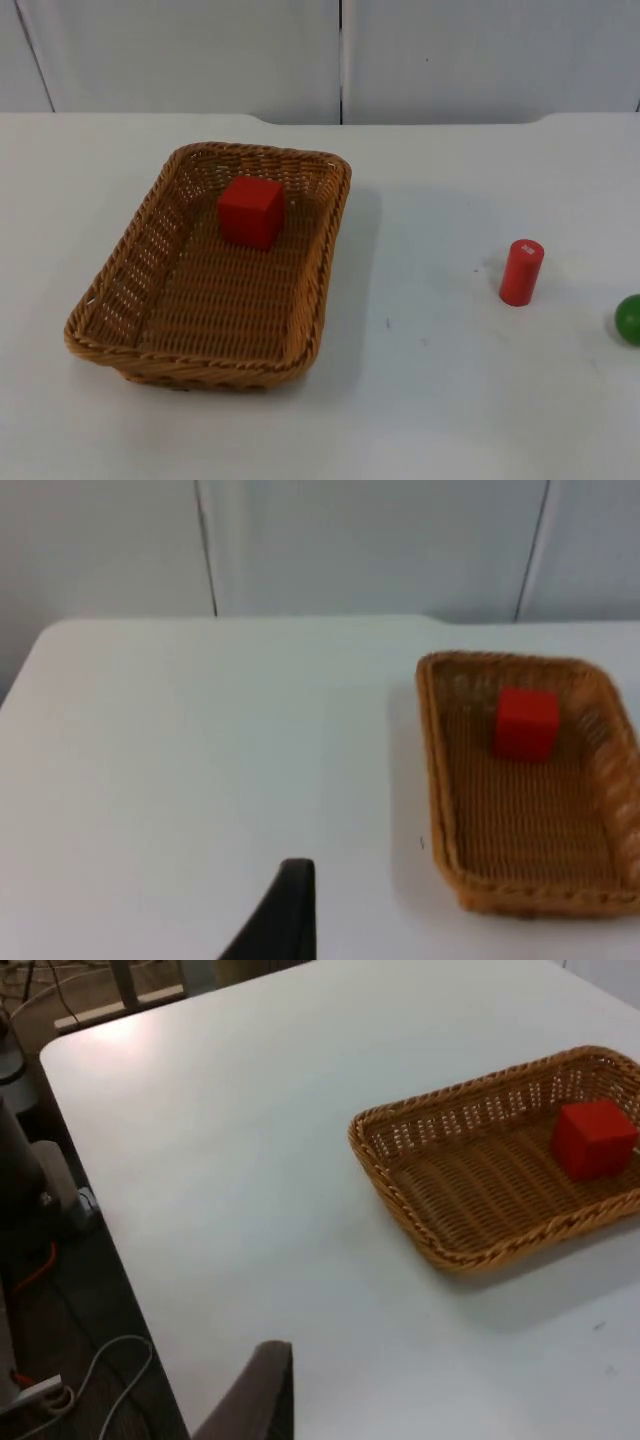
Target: Pick up the basket with the left hand and place the object to the left of the red cylinder into the basket with the right hand.
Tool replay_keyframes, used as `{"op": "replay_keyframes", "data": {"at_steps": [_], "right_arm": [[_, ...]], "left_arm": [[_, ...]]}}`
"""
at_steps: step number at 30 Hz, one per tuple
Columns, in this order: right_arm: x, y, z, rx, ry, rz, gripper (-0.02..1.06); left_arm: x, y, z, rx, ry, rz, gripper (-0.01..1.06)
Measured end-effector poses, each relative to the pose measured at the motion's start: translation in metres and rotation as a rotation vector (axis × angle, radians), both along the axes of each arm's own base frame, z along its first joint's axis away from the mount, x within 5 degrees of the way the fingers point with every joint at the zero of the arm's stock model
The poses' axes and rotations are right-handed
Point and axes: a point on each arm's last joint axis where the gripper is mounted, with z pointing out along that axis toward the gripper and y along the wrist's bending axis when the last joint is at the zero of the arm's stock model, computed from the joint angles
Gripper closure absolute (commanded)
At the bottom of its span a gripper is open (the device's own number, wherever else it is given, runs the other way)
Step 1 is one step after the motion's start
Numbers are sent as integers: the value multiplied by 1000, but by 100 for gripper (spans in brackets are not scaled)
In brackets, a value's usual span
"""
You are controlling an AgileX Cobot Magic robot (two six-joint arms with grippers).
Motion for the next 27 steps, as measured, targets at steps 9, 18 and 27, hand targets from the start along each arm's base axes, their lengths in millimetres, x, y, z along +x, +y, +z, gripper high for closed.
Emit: {"op": "replay_keyframes", "data": {"at_steps": [9,18,27], "right_arm": [[-15,-14,3,0,-27,23,0],[-27,-23,3,-4,-20,45,0],[-43,-41,-4,25,-43,36,0]], "left_arm": [[7,2,-22,25,109,20,9],[7,3,-22,31,109,24,9],[7,3,-22,34,109,26,9]]}}
